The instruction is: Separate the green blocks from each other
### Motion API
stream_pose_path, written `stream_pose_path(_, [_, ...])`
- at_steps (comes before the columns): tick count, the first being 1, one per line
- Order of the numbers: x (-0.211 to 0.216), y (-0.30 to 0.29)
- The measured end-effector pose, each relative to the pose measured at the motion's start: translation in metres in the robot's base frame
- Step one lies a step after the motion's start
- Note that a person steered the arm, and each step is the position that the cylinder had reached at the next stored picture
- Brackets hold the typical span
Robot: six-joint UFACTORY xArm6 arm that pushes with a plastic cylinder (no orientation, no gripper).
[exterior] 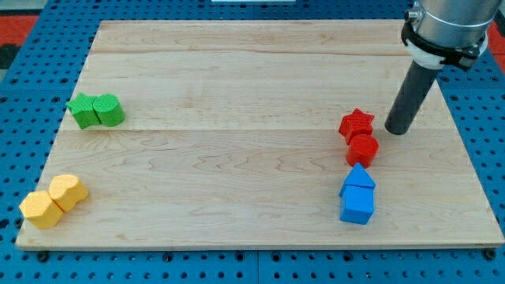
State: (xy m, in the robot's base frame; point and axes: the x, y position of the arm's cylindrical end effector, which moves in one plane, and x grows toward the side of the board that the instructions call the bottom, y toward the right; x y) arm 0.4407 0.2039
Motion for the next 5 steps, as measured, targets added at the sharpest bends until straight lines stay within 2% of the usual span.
stream_pose_path(1, [0.003, 0.002])
stream_pose_path(2, [-0.028, -0.004])
stream_pose_path(3, [-0.088, -0.106])
stream_pose_path(4, [-0.08, -0.235])
stream_pose_path(5, [0.04, -0.248])
